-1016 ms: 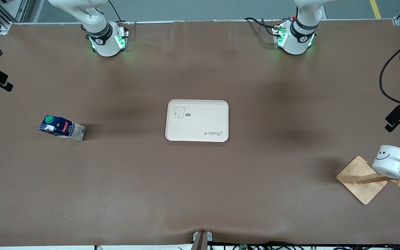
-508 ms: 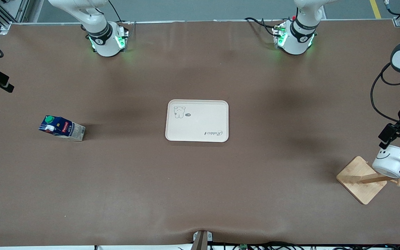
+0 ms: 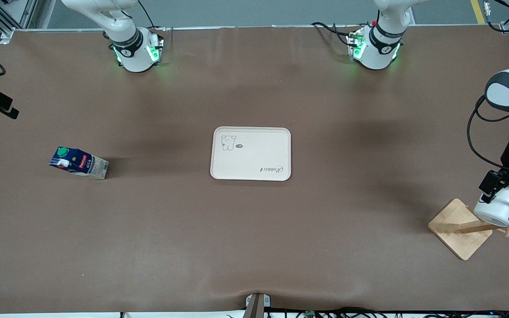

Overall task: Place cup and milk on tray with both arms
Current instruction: 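Grasp the white mug rim with the left gripper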

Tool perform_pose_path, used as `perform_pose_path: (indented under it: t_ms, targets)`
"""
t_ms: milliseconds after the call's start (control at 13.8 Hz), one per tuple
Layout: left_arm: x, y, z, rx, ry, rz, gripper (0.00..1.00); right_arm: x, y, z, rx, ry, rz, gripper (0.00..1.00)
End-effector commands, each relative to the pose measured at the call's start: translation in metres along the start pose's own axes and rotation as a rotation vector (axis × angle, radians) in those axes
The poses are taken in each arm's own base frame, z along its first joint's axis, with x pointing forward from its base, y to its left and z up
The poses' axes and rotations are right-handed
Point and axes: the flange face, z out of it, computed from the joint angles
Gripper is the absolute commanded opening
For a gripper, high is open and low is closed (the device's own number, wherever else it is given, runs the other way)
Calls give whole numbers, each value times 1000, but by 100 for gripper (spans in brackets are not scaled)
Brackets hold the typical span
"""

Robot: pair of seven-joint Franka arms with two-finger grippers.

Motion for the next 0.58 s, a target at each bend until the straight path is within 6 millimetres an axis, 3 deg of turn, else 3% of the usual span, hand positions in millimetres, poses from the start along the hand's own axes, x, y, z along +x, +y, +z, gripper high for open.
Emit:
perform_pose_path:
  t_ms: [0, 145, 435, 508]
  targets:
    - [0, 0, 10, -11, 32, -5, 100, 2, 3, -2, -8, 1, 4, 100]
    - [-1, 2, 13, -14, 33, -2, 74, 2, 2, -2, -7, -1, 2, 100]
    - [0, 11, 12, -22, 36, 18, 12, 1, 2, -1, -7, -10, 5, 100]
    - [5, 14, 8, -25, 47, 19, 1, 1, 2, -1, -7, -10, 7, 100]
